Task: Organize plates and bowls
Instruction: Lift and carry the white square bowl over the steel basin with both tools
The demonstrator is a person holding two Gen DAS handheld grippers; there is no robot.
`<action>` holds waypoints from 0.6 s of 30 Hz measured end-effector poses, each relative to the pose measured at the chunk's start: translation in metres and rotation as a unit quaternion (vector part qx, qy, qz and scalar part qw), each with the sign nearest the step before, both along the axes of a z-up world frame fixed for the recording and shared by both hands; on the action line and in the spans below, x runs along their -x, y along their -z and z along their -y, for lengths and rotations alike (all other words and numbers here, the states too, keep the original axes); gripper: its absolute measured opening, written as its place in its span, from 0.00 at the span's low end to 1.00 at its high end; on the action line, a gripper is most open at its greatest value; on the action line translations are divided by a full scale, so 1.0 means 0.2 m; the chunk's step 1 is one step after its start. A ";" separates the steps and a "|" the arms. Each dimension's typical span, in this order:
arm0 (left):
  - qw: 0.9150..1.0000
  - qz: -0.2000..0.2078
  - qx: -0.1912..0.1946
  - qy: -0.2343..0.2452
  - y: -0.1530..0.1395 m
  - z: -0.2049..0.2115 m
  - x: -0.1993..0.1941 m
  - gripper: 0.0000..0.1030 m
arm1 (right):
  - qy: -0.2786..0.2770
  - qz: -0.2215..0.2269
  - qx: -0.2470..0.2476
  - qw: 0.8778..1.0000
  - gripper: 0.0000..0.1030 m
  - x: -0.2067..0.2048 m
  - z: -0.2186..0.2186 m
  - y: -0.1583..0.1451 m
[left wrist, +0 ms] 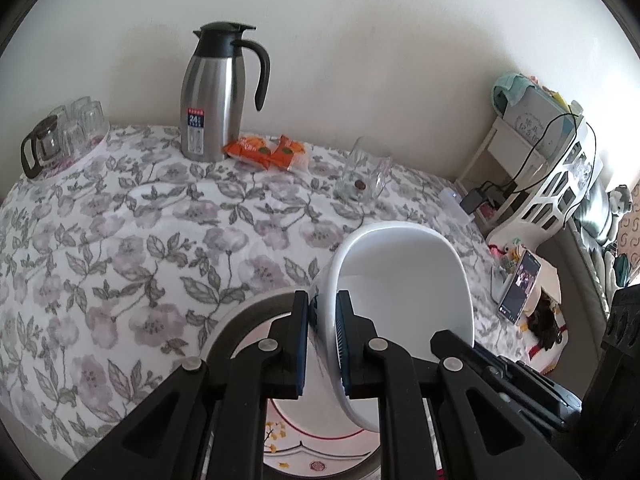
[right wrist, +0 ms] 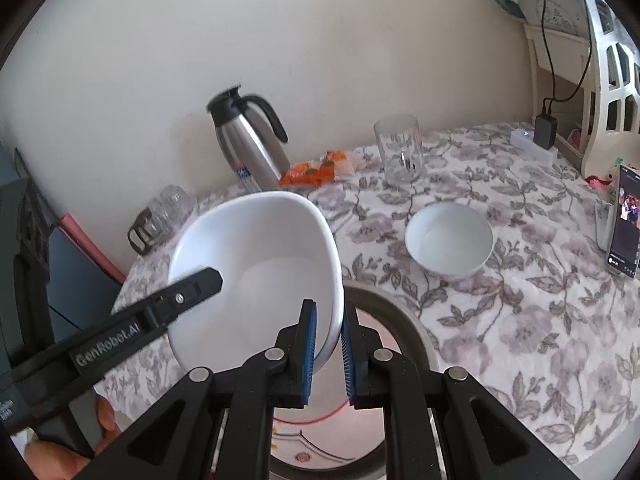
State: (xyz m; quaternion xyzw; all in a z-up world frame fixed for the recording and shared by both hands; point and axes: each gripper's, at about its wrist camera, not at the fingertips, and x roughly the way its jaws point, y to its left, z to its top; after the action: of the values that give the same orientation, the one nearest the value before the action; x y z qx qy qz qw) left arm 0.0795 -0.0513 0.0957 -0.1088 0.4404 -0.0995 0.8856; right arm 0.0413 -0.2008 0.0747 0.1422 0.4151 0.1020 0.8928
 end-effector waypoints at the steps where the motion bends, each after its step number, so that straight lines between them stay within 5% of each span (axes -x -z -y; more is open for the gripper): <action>1: 1.000 -0.004 -0.003 -0.001 0.01 0.00 0.00 0.13 | -0.003 -0.005 0.000 1.000 0.14 0.00 0.00 0.02; 18: 0.999 -0.053 -0.007 0.004 0.14 0.02 0.00 0.13 | -0.019 -0.053 0.014 0.998 0.15 0.01 0.00 0.14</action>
State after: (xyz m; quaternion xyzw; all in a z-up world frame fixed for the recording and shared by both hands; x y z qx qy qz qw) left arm 0.0788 -0.0557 0.0684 -0.1057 0.4877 -0.0941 0.8615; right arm 0.0402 -0.1999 0.0472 0.1271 0.4660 0.1050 0.8693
